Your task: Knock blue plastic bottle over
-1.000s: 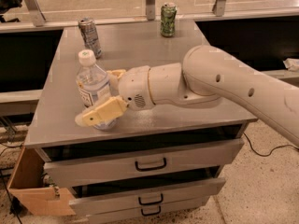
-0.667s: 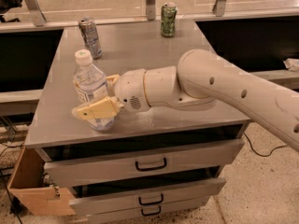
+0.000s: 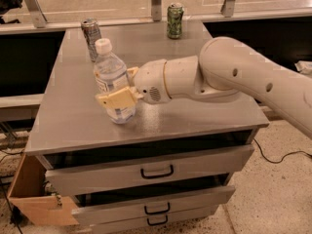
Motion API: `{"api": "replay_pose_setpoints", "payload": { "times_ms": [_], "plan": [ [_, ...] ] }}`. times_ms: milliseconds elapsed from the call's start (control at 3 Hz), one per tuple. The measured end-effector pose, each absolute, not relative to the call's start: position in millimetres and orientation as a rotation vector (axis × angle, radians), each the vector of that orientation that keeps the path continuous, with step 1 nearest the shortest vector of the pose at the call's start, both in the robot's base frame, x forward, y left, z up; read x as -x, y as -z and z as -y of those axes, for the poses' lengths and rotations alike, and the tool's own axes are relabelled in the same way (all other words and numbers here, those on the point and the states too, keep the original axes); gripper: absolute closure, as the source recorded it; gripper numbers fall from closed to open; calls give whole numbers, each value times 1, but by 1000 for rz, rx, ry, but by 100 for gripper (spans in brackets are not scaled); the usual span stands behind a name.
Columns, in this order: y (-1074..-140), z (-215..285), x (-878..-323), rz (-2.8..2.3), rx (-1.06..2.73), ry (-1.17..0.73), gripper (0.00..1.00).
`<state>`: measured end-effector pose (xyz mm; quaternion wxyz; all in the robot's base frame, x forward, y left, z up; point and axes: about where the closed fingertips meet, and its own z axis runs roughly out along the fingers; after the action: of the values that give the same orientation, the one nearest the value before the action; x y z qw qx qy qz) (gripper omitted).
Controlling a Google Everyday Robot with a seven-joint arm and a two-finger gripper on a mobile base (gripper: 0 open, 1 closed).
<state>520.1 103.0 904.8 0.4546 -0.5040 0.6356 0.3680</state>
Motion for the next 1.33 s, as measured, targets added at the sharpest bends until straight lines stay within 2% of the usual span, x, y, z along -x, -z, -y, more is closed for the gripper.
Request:
{"api": "replay_pose_setpoints", "payload": {
  "times_ms": [333, 1333],
  "plan": [
    [-922, -63, -543, -1597, 1284, -765, 100],
    [-914, 44, -573, -1805, 1576, -300, 100]
  ]
}}
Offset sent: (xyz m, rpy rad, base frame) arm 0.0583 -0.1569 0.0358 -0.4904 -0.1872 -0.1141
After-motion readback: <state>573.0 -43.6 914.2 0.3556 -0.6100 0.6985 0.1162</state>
